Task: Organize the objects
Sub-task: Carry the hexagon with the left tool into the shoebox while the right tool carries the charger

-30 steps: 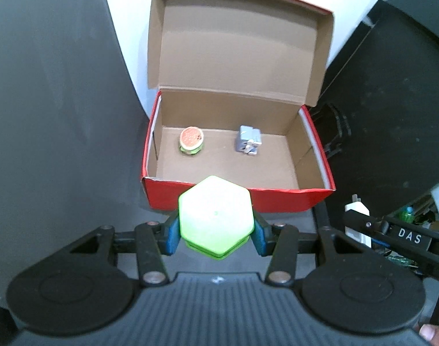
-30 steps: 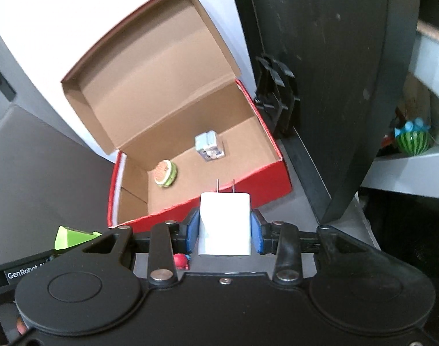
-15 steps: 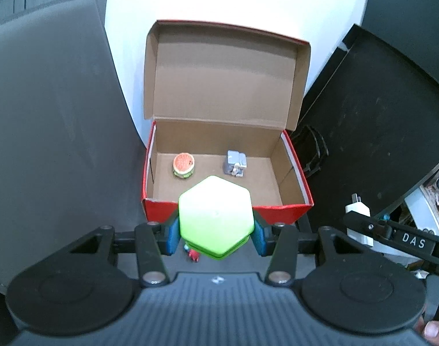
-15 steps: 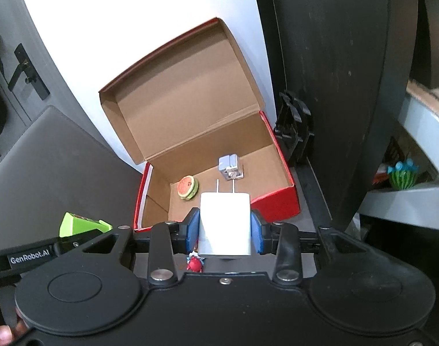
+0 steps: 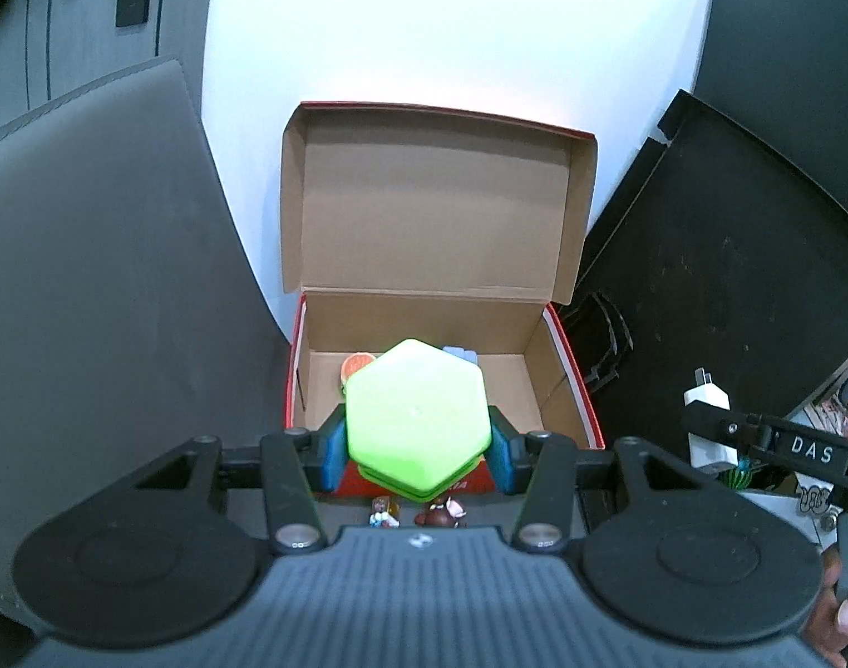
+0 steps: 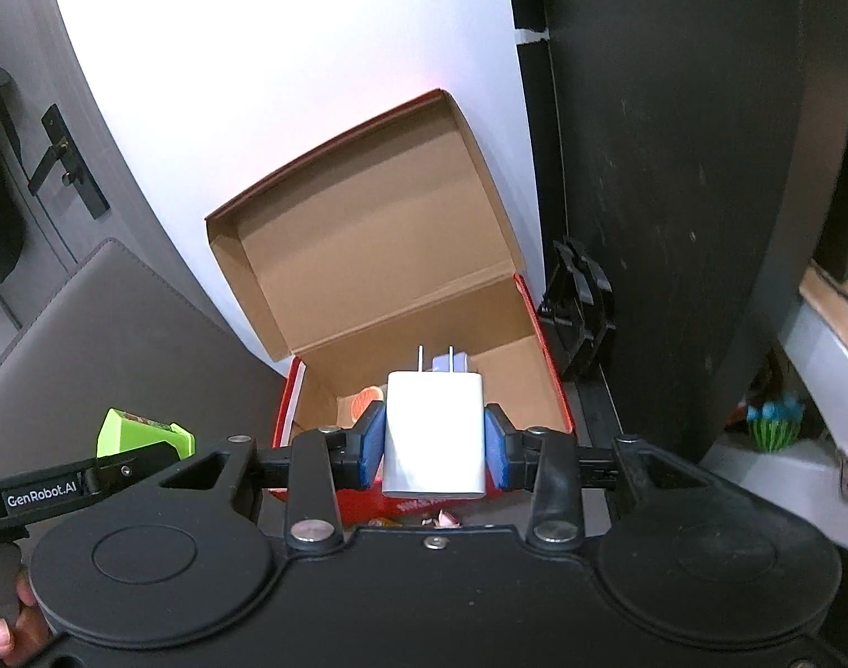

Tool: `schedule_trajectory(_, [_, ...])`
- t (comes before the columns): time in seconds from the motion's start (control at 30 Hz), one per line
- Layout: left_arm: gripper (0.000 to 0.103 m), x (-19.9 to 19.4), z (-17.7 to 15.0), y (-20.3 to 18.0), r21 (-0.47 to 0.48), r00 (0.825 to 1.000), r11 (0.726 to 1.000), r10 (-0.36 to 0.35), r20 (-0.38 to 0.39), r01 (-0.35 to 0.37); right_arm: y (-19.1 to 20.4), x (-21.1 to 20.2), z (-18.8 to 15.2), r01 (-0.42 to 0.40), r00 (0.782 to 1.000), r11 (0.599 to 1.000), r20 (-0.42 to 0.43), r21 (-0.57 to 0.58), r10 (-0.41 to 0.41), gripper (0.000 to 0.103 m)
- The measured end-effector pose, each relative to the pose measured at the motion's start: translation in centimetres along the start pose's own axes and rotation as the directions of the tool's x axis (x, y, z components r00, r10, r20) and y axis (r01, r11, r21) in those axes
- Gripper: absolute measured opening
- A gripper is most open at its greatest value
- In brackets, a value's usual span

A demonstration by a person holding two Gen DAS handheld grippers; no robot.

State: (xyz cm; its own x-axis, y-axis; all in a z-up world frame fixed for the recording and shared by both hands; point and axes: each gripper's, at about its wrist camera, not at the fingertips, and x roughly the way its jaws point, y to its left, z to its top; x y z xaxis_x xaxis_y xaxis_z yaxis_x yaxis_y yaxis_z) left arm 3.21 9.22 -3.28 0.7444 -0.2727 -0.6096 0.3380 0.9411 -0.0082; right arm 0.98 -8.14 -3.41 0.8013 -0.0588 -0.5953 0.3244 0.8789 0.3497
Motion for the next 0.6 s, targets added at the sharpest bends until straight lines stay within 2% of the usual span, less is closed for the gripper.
schedule_trajectory(0.6, [0.048, 5.1, 3.4, 0.4, -0.006, 0.999, 1.0, 0.025, -0.041, -0.026, -0.4, 4.5, 3.8, 0.008, 0.999, 0.999, -0.038, -0.053, -0.01, 0.037])
